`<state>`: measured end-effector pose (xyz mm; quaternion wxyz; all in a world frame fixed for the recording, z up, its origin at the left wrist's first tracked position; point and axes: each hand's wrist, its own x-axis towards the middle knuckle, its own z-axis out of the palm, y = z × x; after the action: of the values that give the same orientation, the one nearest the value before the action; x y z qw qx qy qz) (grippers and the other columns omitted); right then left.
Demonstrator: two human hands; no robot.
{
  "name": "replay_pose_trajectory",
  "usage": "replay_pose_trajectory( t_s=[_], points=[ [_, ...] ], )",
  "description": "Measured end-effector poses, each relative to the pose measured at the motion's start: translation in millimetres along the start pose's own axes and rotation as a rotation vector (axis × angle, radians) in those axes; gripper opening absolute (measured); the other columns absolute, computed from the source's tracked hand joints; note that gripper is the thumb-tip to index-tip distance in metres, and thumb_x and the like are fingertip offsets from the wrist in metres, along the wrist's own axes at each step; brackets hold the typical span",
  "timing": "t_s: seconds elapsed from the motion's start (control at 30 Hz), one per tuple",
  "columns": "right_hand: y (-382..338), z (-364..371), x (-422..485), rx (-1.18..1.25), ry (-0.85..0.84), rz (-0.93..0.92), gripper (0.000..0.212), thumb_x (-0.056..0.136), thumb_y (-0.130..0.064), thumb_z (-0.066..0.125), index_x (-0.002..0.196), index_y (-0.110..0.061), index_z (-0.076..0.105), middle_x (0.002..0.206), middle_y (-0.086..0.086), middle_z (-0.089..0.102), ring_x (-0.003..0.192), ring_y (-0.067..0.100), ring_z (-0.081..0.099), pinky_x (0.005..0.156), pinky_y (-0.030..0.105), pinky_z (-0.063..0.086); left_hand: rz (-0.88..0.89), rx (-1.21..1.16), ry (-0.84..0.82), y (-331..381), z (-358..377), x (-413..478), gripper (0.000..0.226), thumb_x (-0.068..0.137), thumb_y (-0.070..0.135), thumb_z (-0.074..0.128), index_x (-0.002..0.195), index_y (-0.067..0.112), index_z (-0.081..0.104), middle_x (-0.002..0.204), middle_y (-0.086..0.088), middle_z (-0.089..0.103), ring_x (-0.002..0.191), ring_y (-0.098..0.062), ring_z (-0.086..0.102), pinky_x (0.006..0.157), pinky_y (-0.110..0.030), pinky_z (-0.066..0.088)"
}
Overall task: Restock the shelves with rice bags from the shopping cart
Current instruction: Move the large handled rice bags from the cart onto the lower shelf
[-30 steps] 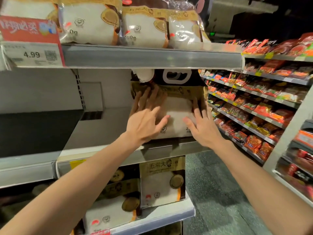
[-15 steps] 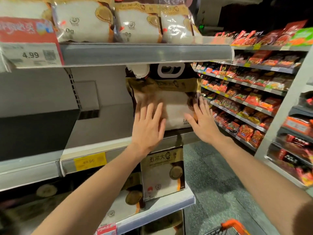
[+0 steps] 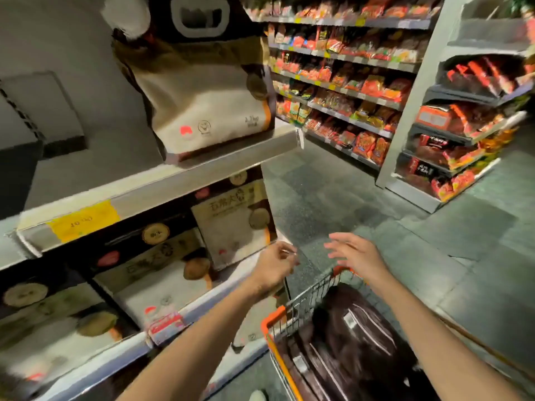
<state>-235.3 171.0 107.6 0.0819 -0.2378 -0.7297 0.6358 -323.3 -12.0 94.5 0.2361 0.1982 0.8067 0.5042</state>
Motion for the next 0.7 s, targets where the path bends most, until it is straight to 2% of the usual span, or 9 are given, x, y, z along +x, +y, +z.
replay_pose_trajectory(
  t_s=[0.1, 0.2, 0.3, 0.37, 0.43, 0.5, 0.57, 0.63, 0.7],
  points=[
    [62.7, -13.8, -43.6, 0.058, 0.081, 0.127, 0.021, 0.094, 0.003, 0.053, 0.111, -0.005, 0.061, 0.083, 0.010, 0.068, 0.054, 0.002, 0.063, 0.052, 0.010, 0.046, -0.079, 0.014, -0.125, -29.6, 43.5, -11.4, 0.003, 0.091, 0.004, 0.062, 0.093, 0.003, 0.061, 0.071, -0.005, 0.064, 0.045, 0.002, 0.053, 0.048, -0.015, 0.041],
    [126.5, -31.4, -92.5, 0.114, 0.159, 0.287, 0.024, 0.091, 0.010, 0.054, 0.113, 0.002, 0.060, 0.070, 0.005, 0.066, 0.045, -0.001, 0.059, 0.045, 0.009, 0.042, -0.167, 0.053, -0.273, -58.7, 95.6, -28.1, 0.016, 0.075, 0.020, 0.068, 0.089, 0.011, 0.067, 0.069, -0.001, 0.067, 0.048, -0.005, 0.054, 0.056, -0.023, 0.044],
    [178.4, -37.3, -134.0, 0.154, 0.271, 0.423, 0.017, 0.092, 0.005, 0.056, 0.105, -0.003, 0.063, 0.065, 0.001, 0.066, 0.047, 0.001, 0.059, 0.046, 0.011, 0.043, -0.194, 0.190, -0.364, -89.9, 130.8, -47.7, 0.011, 0.088, 0.005, 0.067, 0.098, 0.006, 0.068, 0.078, -0.007, 0.066, 0.046, 0.003, 0.050, 0.047, -0.009, 0.039],
    [211.4, -39.0, -165.0, 0.137, 0.313, 0.538, 0.015, 0.093, -0.001, 0.058, 0.103, -0.011, 0.064, 0.071, -0.001, 0.069, 0.057, 0.008, 0.059, 0.053, 0.019, 0.043, -0.182, 0.282, -0.424, -114.1, 153.3, -62.4, 0.012, 0.092, 0.008, 0.066, 0.103, 0.007, 0.068, 0.083, -0.008, 0.068, 0.055, 0.002, 0.048, 0.047, -0.007, 0.038],
    [241.6, -36.9, -195.5, 0.137, 0.339, 0.628, 0.019, 0.092, -0.003, 0.061, 0.110, -0.007, 0.065, 0.078, 0.007, 0.066, 0.064, 0.014, 0.057, 0.057, 0.025, 0.042, -0.187, 0.411, -0.517, -128.9, 167.8, -79.3, 0.006, 0.092, 0.015, 0.066, 0.098, 0.014, 0.067, 0.080, 0.002, 0.064, 0.065, -0.005, 0.052, 0.058, -0.009, 0.043],
    [260.8, -32.6, -217.4, 0.144, 0.348, 0.703, 0.023, 0.091, -0.004, 0.061, 0.115, -0.003, 0.063, 0.082, 0.012, 0.064, 0.067, 0.017, 0.056, 0.059, 0.026, 0.043, -0.207, 0.495, -0.601, -137.4, 178.5, -87.1, 0.003, 0.086, 0.022, 0.065, 0.086, 0.019, 0.066, 0.082, -0.002, 0.063, 0.073, -0.014, 0.057, 0.075, -0.026, 0.052],
    [271.8, -30.4, -228.2, 0.187, 0.388, 0.748, 0.024, 0.093, -0.004, 0.059, 0.116, -0.004, 0.060, 0.091, 0.016, 0.064, 0.071, 0.018, 0.057, 0.062, 0.026, 0.046, -0.247, 0.547, -0.643, -141.4, 186.8, -86.5, 0.004, 0.083, 0.023, 0.064, 0.085, 0.021, 0.067, 0.081, -0.006, 0.065, 0.075, -0.022, 0.064, 0.074, -0.030, 0.052],
    [274.9, -28.7, -228.3, 0.244, 0.453, 0.761, 0.023, 0.094, -0.004, 0.057, 0.117, -0.006, 0.057, 0.097, 0.017, 0.064, 0.070, 0.015, 0.058, 0.061, 0.025, 0.047, -0.251, 0.568, -0.582, -144.5, 190.0, -75.3, 0.013, 0.084, 0.021, 0.065, 0.095, 0.018, 0.072, 0.090, -0.010, 0.071, 0.092, -0.029, 0.068, 0.079, -0.031, 0.051],
    [273.8, -26.6, -221.2, 0.287, 0.501, 0.765, 0.027, 0.094, -0.004, 0.058, 0.120, -0.006, 0.056, 0.092, 0.012, 0.063, 0.069, 0.014, 0.058, 0.060, 0.024, 0.047, -0.230, 0.553, -0.511, -142.3, 189.6, -57.2, 0.016, 0.089, 0.015, 0.063, 0.102, 0.014, 0.073, 0.098, -0.011, 0.073, 0.097, -0.029, 0.068, 0.080, -0.031, 0.051]
  ],
)
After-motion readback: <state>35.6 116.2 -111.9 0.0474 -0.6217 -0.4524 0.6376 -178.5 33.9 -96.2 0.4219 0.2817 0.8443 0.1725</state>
